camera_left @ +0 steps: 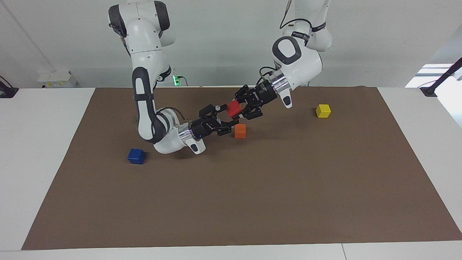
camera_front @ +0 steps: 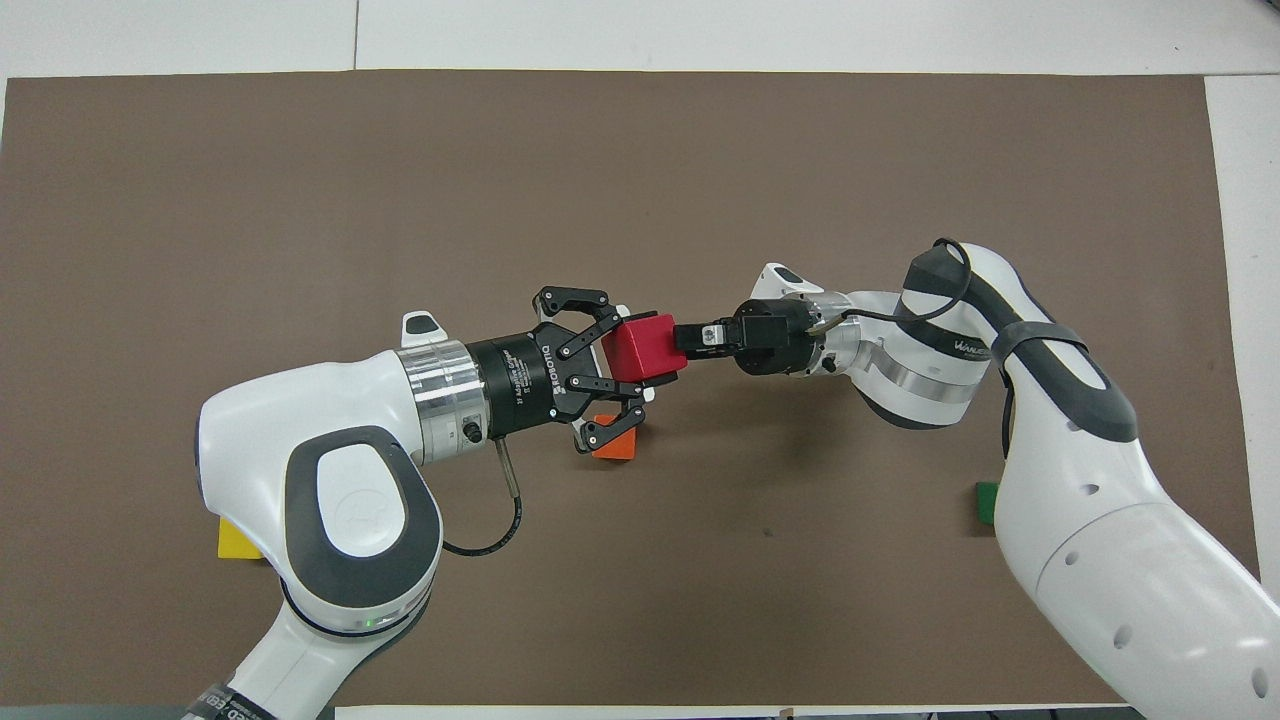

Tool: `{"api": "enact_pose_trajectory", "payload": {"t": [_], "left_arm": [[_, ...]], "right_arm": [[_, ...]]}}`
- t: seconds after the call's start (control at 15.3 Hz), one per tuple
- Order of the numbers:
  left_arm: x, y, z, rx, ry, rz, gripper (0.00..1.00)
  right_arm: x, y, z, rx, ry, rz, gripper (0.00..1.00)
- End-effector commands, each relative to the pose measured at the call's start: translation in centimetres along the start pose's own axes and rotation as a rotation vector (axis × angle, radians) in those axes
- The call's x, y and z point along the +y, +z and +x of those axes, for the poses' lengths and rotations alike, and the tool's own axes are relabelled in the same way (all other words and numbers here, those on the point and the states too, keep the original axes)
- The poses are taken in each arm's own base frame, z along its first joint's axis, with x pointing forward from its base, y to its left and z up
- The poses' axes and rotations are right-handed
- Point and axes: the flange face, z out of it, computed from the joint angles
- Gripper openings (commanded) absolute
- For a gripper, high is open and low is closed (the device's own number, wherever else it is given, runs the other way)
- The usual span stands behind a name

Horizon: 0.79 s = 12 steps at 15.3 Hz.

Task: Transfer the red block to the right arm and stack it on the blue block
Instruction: 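Hold the red cube with both grippers, then open the left gripper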

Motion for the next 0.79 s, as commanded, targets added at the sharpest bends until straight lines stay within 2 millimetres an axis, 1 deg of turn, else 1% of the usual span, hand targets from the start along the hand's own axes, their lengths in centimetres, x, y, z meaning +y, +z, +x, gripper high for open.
{"api": "enact_pose_trajectory", "payload": {"t": [0.0, 0.07, 0.13, 0.2, 0.26, 0.33, 0.39, 0.46, 0.52, 0.59, 0.72], "left_arm": [[-1.0, 0.0, 0.2, -0.005, 0.029, -0.019, 0.00], [-1.1, 0.2, 0.3, -0.002, 0.032, -0.018, 0.00], [-1.0, 0.7, 1.0, 0.005, 0.025, -0.013, 0.00], [-1.0, 0.8, 1.1, -0.003, 0.023, -0.016, 0.00], [-1.3, 1.1, 1.0, -0.012, 0.034, -0.014, 0.00], [-1.5, 1.3, 1.1, -0.014, 0.032, -0.011, 0.00], [-1.5, 1.4, 1.2, -0.012, 0.033, -0.012, 0.00], [-1.5, 1.4, 1.1, -0.013, 0.034, -0.012, 0.00], [-1.4, 1.4, 1.0, -0.013, 0.035, -0.017, 0.00], [-1.3, 1.3, 1.0, -0.011, 0.036, -0.024, 0.00], [-1.3, 1.3, 1.1, -0.009, 0.035, -0.025, 0.00]], "right_arm": [[0.6, 0.2, 0.5, 0.018, -0.032, -0.008, 1.00], [0.6, 0.3, 0.4, 0.019, -0.034, -0.009, 1.00], [0.6, 0.3, 0.4, 0.019, -0.040, -0.009, 1.00], [0.7, 0.3, 0.4, 0.018, -0.039, -0.009, 1.00], [0.7, 0.3, 0.4, 0.019, -0.045, -0.012, 0.93], [0.8, 0.3, 0.5, 0.025, -0.059, -0.020, 0.81], [0.9, 0.3, 0.4, 0.026, -0.061, -0.023, 0.66], [0.9, 0.3, 0.4, 0.026, -0.062, -0.025, 0.49], [0.9, 0.1, 0.5, 0.030, -0.061, -0.029, 0.20], [1.0, 0.1, 0.5, 0.033, -0.061, -0.034, 0.00], [1.1, 0.0, 0.5, 0.037, -0.059, -0.045, 0.00]]}}
